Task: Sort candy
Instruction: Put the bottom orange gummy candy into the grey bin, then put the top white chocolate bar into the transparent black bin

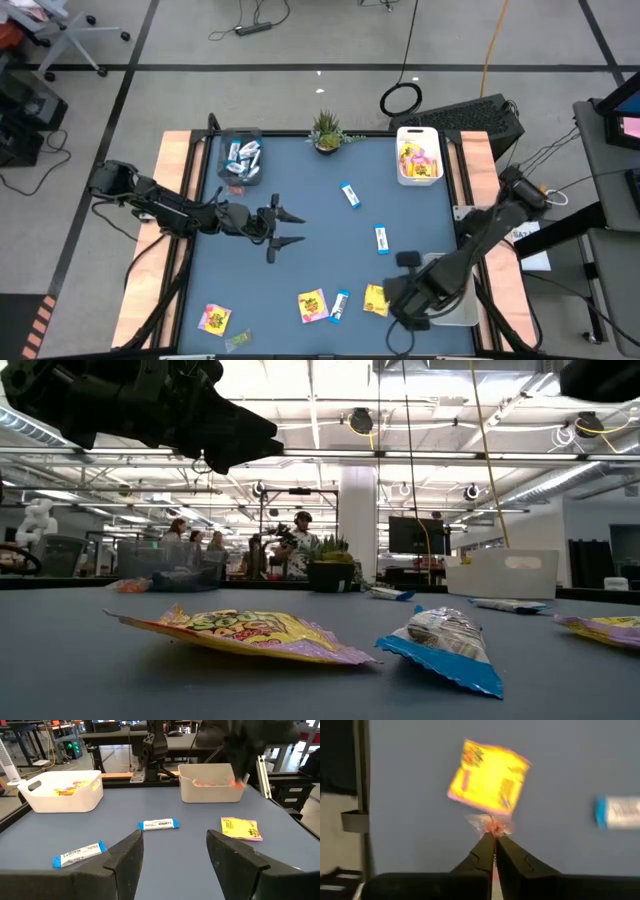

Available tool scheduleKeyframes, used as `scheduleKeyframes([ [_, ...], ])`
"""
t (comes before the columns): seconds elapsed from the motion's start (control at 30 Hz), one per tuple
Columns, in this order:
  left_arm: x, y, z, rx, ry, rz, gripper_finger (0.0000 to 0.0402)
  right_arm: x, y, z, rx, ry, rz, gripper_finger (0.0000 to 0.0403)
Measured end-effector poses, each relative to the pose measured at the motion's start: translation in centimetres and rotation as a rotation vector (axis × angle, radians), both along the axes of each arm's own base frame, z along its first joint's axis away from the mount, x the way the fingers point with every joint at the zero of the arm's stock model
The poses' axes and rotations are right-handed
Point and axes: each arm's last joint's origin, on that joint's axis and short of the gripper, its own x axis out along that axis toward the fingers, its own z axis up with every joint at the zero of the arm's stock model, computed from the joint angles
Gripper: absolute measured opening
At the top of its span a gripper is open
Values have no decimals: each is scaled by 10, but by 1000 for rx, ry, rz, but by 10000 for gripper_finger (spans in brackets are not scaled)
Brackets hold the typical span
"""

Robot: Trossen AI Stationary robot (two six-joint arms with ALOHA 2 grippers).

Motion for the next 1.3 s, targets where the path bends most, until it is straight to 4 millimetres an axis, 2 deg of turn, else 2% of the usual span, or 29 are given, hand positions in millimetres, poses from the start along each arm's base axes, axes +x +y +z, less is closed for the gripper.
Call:
scheduleKeyframes([
  [0.13, 0, 0, 0, 0, 5, 0, 223, -28, -10, 16, 1, 117, -195, 2],
  [0.23, 0, 0, 0, 0, 4, 0, 223, -48, -16, 13, 36, 201, -326, 1],
  [0.33, 0, 0, 0, -1, 4, 0, 223, -66, -22, -5, 75, 256, -421, 1],
  [0.5, 0, 0, 0, -1, 4, 0, 223, -89, -40, -48, 127, 343, -532, 0],
  [0.63, 0, 0, 0, -1, 3, 1, 223, -99, -50, -63, 134, 389, -587, 4],
  [0.77, 0, 0, 0, 2, -5, 17, 223, -100, -50, -52, 142, 410, -596, 35],
  [0.9, -6, 2, -2, 35, -57, -3, 223, -98, -52, -23, 39, 356, -657, 81],
  [1.0, -14, 10, -9, 17, -91, 29, 223, -94, -54, 1, -30, 249, -678, 117],
  [1.1, -24, 18, -18, -6, -105, 66, 223, -85, -57, 19, -84, 61, -677, 145],
  [1.2, -33, 25, -22, -20, -136, 91, 223, -70, -66, 25, -149, -149, -681, 159],
  [1.3, -39, 29, -25, -22, -152, 106, 223, -54, -79, 18, -208, -277, -679, 161],
])
